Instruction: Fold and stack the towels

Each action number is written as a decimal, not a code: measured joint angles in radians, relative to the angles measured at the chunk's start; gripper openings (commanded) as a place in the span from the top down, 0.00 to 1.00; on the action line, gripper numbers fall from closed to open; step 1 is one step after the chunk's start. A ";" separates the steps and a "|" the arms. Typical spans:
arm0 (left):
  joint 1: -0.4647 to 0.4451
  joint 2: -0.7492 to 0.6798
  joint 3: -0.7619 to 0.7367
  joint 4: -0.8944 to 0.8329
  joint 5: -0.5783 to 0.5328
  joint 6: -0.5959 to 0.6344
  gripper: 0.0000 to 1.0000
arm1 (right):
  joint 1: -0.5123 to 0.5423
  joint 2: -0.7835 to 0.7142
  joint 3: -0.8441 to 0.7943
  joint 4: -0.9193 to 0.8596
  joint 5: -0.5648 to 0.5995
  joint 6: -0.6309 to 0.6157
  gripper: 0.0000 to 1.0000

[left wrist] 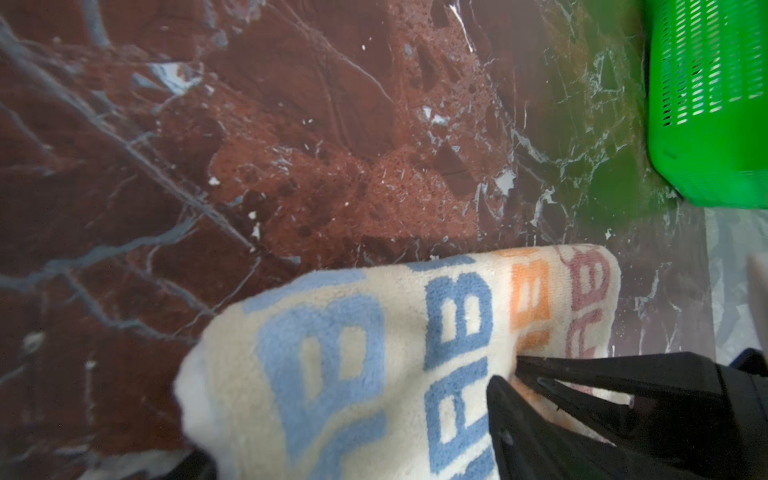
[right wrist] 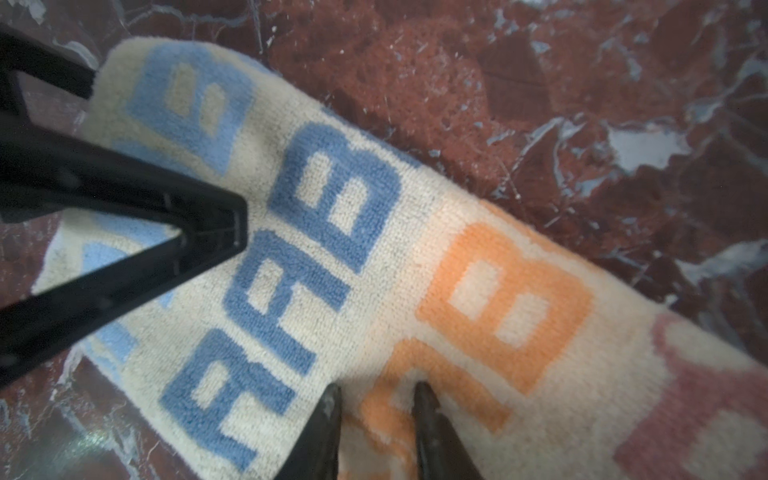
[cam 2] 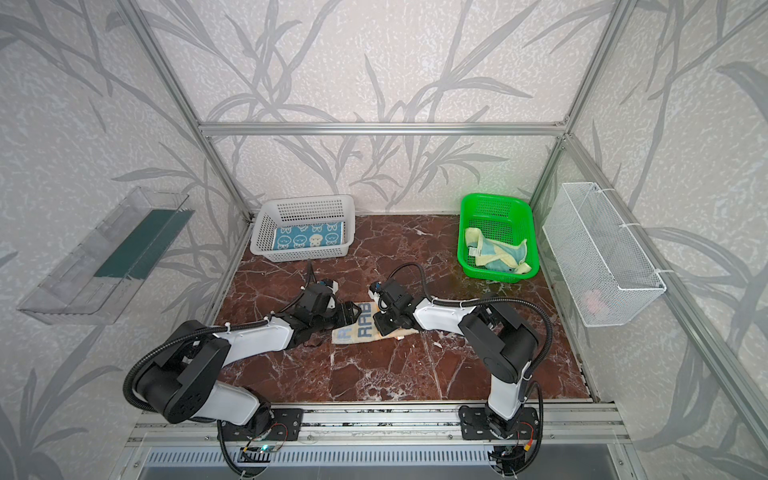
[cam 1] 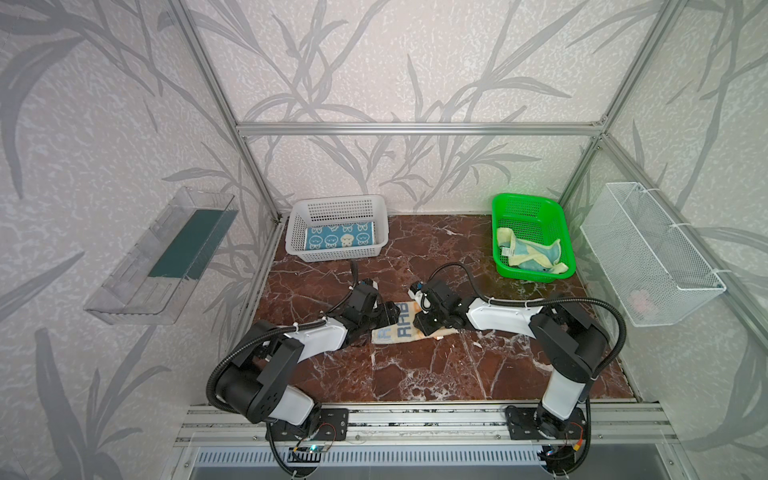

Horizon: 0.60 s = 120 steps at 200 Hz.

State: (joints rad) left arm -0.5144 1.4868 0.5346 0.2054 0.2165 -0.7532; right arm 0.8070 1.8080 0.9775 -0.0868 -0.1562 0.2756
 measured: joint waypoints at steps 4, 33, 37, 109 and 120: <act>0.000 0.001 -0.001 0.005 0.002 -0.002 0.21 | 0.000 0.000 0.000 0.000 0.000 0.002 0.69; 0.001 -0.001 -0.003 0.010 0.004 -0.008 0.21 | 0.000 0.003 0.003 0.000 0.000 0.010 0.70; 0.001 -0.002 -0.003 0.009 0.005 -0.008 0.21 | 0.000 0.004 0.003 0.002 0.000 0.011 0.70; 0.007 0.037 -0.006 0.020 0.032 -0.039 0.81 | 0.000 0.019 0.007 0.034 -0.002 0.024 0.70; 0.007 0.047 -0.006 0.024 0.039 -0.045 1.00 | 0.000 0.019 0.007 0.036 -0.002 0.024 0.70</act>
State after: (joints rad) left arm -0.5072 1.5337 0.5285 0.2298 0.2558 -0.7979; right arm 0.8070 1.8275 0.9848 -0.0509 -0.1577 0.2996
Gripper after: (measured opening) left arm 0.206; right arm 0.298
